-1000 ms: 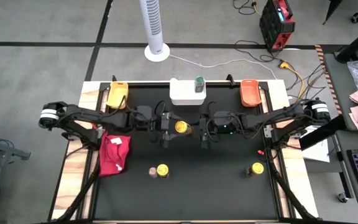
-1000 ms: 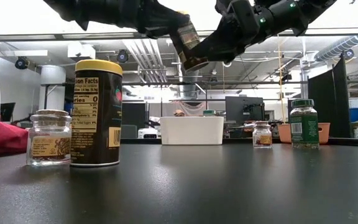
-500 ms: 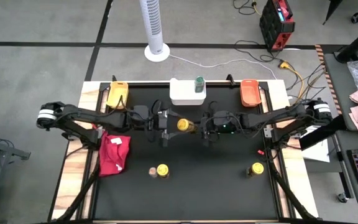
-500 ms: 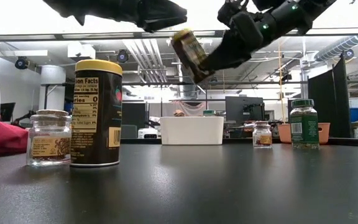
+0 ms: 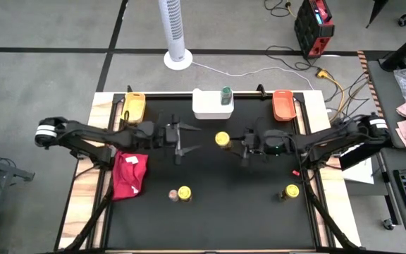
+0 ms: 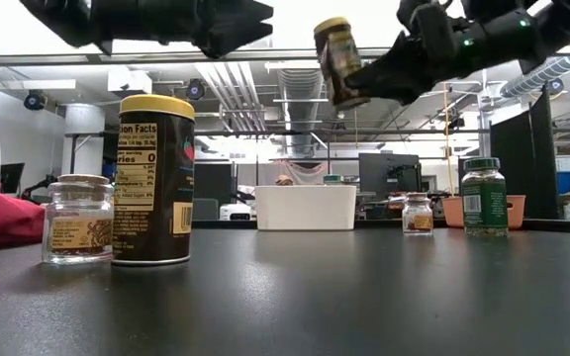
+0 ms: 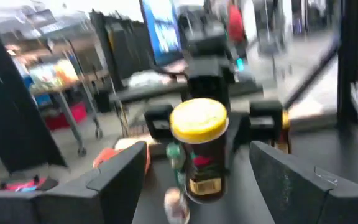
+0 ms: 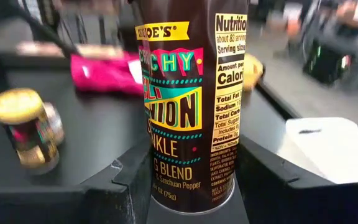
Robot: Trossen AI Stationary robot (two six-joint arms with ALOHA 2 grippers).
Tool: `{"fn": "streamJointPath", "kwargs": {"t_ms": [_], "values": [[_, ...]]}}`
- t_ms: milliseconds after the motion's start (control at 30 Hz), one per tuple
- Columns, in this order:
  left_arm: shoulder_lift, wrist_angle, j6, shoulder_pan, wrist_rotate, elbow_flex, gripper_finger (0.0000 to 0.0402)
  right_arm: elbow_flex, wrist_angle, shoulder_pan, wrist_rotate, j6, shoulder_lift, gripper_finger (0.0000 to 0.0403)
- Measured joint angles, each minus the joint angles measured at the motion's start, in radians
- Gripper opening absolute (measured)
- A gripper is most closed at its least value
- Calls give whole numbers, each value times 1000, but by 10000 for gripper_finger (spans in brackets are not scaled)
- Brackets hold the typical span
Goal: Sort spices by type
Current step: Put the top dark brown spice bottle into the orange bin
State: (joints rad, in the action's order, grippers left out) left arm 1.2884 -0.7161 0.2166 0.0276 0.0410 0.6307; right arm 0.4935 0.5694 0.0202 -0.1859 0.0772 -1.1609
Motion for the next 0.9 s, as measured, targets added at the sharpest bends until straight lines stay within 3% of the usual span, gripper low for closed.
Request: {"fn": "streamJointPath", "kwargs": {"t_ms": [267,567,900], "values": [[137,-307,-79,0,0,-62,269,-39,295,12,0,72,-98,176],[305,-400,-78,-1,-56,32,269,-8,299,12,0,90,-143,176],[394,-442,-130,7,-74,77,269,-7,314,12,0,100,-138,176]]}}
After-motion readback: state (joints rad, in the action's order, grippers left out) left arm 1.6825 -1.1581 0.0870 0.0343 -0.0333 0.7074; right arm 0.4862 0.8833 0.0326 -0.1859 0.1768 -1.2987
